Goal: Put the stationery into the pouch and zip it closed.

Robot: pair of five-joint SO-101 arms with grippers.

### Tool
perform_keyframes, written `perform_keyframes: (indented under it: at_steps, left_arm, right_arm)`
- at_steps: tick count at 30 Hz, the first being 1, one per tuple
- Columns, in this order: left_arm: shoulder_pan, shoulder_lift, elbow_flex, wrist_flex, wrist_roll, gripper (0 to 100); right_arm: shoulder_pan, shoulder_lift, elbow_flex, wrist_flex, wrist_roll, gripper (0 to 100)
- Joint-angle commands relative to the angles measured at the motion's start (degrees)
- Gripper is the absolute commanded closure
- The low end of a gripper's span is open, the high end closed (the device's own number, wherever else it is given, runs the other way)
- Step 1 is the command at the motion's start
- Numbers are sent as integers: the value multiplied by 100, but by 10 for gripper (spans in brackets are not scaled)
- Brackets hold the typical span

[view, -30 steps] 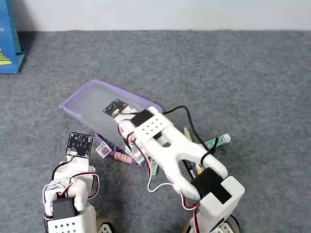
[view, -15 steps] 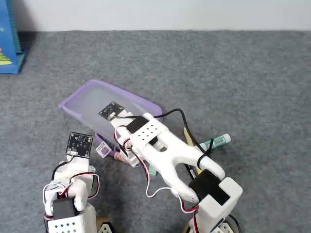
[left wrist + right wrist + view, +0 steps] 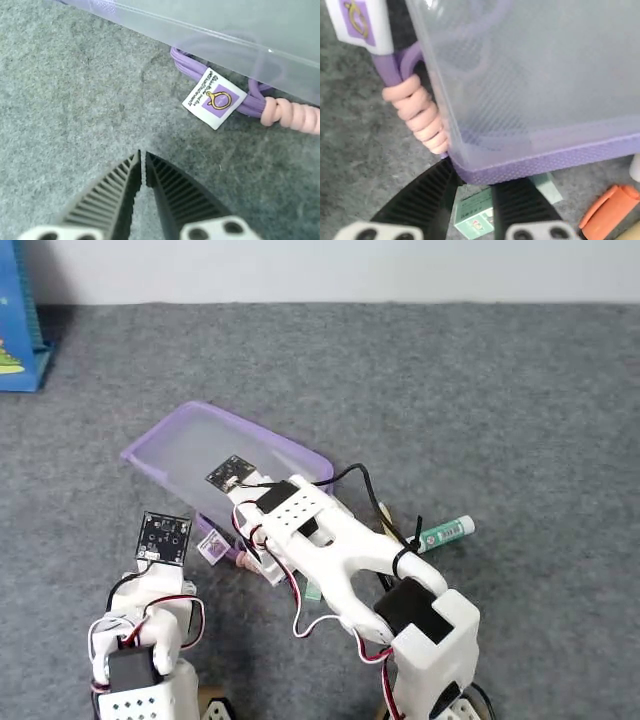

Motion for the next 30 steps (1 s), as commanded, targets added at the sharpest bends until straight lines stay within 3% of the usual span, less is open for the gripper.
perform_keyframes:
  at_steps: [1,14,18,30]
  left_arm:
    - [26,-79,-66,18,-26,986]
    - [26,-79,-66,18,-26,986]
    - [26,-79,-66,18,-26,986]
    - [26,-79,-66,18,-26,986]
  right_arm:
    - [-48,-127,-167,171,237,987]
    - [145,-2404,-158,1138,1327,989]
    - [426,-2967,-149,1174,1389,990]
    - [479,-4101,-176,699,2901,990]
